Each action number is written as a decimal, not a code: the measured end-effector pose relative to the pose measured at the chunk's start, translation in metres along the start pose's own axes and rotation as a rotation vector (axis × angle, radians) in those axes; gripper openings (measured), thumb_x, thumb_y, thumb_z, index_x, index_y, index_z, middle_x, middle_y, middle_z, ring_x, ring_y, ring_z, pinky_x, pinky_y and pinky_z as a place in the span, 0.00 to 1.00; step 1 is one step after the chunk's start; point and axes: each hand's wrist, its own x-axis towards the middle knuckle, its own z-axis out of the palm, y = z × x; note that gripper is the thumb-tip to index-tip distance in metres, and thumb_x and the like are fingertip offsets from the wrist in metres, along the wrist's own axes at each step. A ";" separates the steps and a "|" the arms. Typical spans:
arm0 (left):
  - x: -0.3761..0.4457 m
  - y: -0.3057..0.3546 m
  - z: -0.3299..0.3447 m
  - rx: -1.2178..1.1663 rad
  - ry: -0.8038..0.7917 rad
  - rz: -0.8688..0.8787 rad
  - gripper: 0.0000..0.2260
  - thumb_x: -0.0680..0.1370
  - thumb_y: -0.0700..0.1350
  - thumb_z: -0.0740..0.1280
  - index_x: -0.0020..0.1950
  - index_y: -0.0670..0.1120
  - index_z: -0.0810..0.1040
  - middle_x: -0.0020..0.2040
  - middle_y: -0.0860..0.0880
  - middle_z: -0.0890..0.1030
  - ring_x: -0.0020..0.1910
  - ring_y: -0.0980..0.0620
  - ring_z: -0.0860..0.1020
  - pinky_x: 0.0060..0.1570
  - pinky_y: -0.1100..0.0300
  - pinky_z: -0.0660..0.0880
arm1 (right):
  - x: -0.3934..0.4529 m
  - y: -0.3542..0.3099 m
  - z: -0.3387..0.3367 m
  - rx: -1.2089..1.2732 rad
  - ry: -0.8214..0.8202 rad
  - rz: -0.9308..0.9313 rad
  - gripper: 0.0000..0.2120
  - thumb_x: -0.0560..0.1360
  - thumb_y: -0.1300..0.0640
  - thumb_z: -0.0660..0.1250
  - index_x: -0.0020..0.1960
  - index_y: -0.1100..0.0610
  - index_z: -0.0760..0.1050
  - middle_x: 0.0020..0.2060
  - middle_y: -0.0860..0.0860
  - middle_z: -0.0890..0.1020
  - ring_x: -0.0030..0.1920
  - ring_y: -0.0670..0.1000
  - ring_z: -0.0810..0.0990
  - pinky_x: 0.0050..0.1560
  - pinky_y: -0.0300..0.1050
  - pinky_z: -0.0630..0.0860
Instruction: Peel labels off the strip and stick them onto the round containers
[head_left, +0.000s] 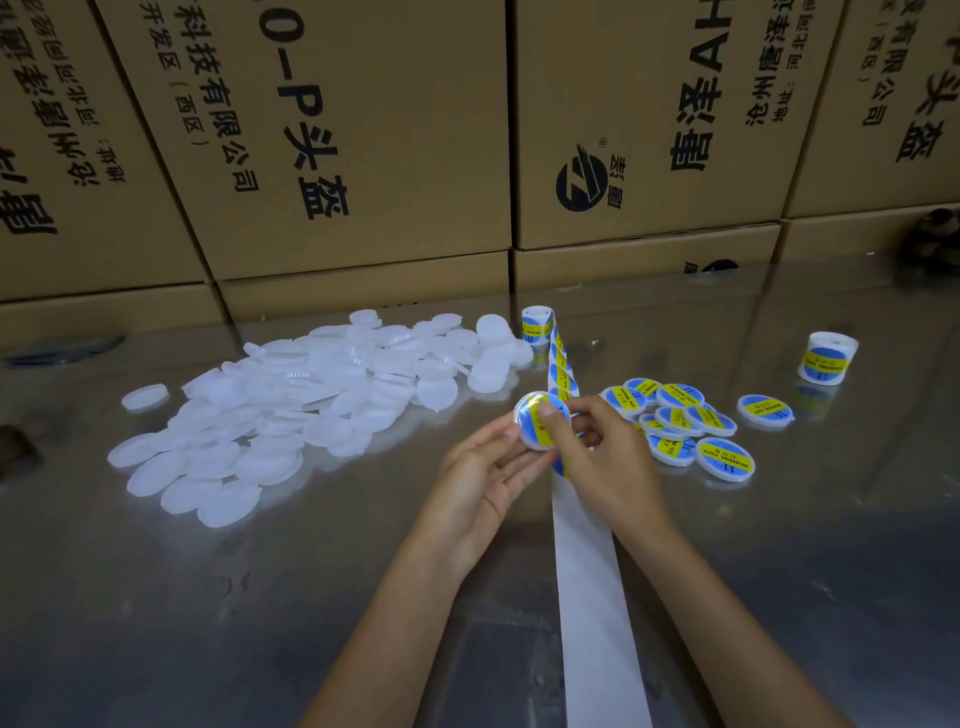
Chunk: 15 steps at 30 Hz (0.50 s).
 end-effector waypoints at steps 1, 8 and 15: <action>0.000 0.000 0.000 0.018 -0.012 0.001 0.13 0.83 0.34 0.58 0.64 0.34 0.76 0.56 0.36 0.84 0.52 0.44 0.85 0.52 0.57 0.82 | -0.002 0.001 0.001 -0.051 -0.032 -0.012 0.18 0.72 0.35 0.67 0.45 0.50 0.76 0.35 0.47 0.81 0.35 0.45 0.78 0.37 0.39 0.74; -0.002 0.000 0.002 0.113 -0.024 0.001 0.14 0.82 0.36 0.61 0.66 0.32 0.75 0.57 0.35 0.83 0.56 0.41 0.84 0.54 0.55 0.82 | 0.000 0.004 -0.002 -0.206 0.025 -0.076 0.25 0.75 0.36 0.66 0.33 0.56 0.68 0.23 0.46 0.70 0.26 0.46 0.67 0.31 0.44 0.65; 0.000 0.001 -0.002 0.263 0.001 0.022 0.10 0.81 0.36 0.63 0.57 0.34 0.81 0.52 0.36 0.85 0.50 0.42 0.85 0.48 0.56 0.83 | -0.001 0.001 -0.005 -0.240 0.038 -0.162 0.23 0.82 0.50 0.61 0.29 0.48 0.62 0.21 0.46 0.66 0.25 0.45 0.68 0.28 0.37 0.61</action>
